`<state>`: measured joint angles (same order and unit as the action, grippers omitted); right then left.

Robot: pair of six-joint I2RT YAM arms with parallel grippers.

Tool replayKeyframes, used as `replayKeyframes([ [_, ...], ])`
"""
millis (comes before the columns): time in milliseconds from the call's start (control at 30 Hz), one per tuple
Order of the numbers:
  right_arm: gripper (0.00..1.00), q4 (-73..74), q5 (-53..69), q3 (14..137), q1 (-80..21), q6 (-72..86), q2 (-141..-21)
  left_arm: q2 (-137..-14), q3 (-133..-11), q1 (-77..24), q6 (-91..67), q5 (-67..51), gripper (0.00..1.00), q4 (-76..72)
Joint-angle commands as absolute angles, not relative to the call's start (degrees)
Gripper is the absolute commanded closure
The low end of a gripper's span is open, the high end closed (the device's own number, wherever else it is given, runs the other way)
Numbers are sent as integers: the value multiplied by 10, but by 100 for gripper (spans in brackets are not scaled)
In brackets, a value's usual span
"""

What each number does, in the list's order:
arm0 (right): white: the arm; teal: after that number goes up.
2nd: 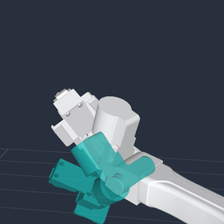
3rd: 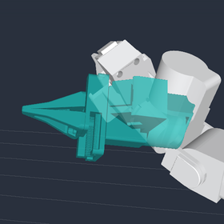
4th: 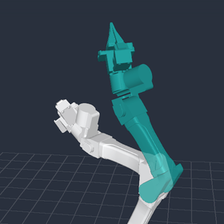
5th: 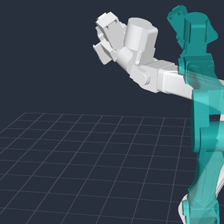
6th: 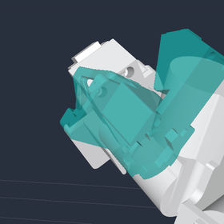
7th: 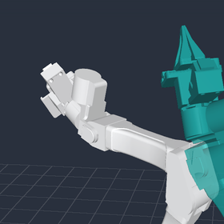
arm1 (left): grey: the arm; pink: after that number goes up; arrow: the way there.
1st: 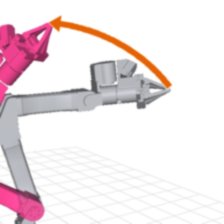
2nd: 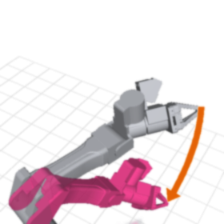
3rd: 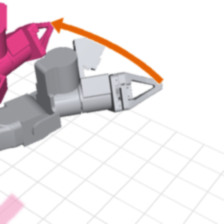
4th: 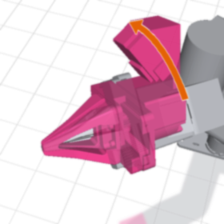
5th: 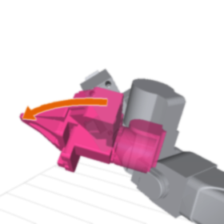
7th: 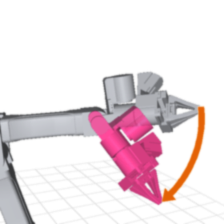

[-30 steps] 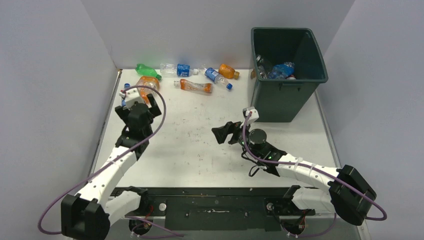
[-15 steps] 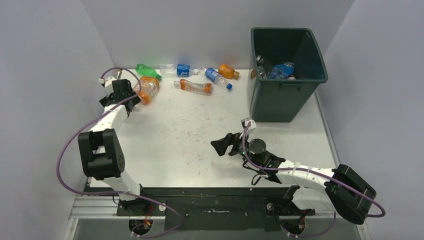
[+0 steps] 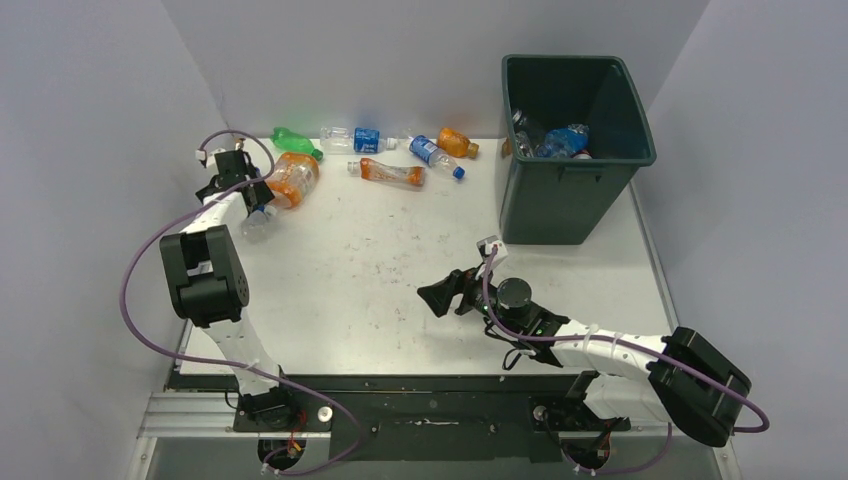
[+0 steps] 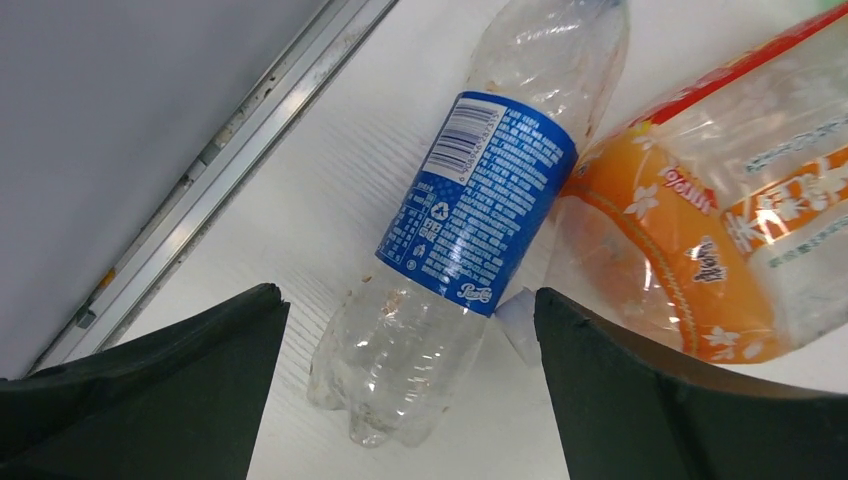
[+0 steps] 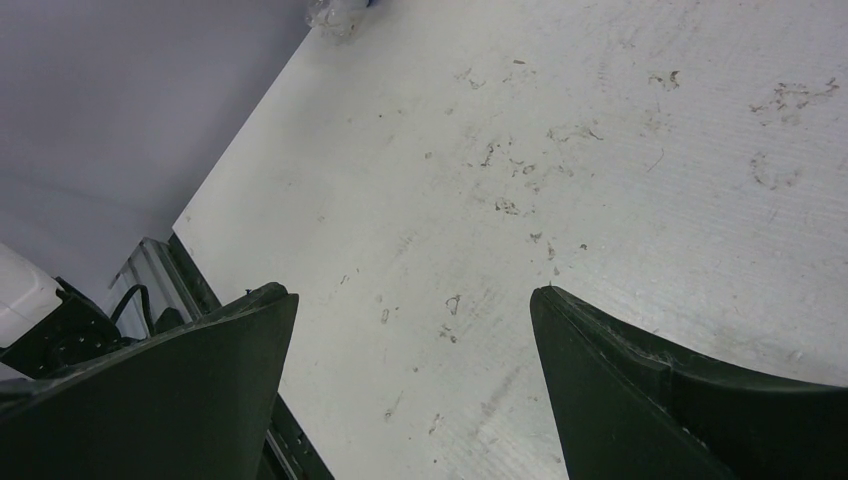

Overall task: Put the plastic bottles in the bin
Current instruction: Pick up the plastic bottle from the corner of the board.

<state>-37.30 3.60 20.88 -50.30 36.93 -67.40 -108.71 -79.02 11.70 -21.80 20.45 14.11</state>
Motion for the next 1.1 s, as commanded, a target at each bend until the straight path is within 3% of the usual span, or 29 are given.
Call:
replayKeyframes([
  [0, 10, -418, 50, 230, -505, 369, -684, -1118, -819, 125, -207, 171, 7, 144],
  [167, 10, -420, 48, 231, -505, 371, -688, -1139, -823, 125, -207, 171, 8, 141],
  [367, 10, -420, 45, 232, -505, 374, -693, -1151, -809, 126, -208, 164, 17, 130],
  [533, 10, -416, 45, 233, -505, 374, -691, -1143, -793, 133, -217, 151, 32, 115],
  [700, 10, -408, 40, 237, -505, 370, -678, -1107, -771, 136, -221, 150, 54, 101],
  [867, 10, -399, 38, 242, -506, 369, -659, -1032, -738, 135, -243, 167, 65, 91],
  [1067, 10, -380, 35, 253, -508, 370, -637, -849, -675, 110, -282, 156, 72, 71],
])
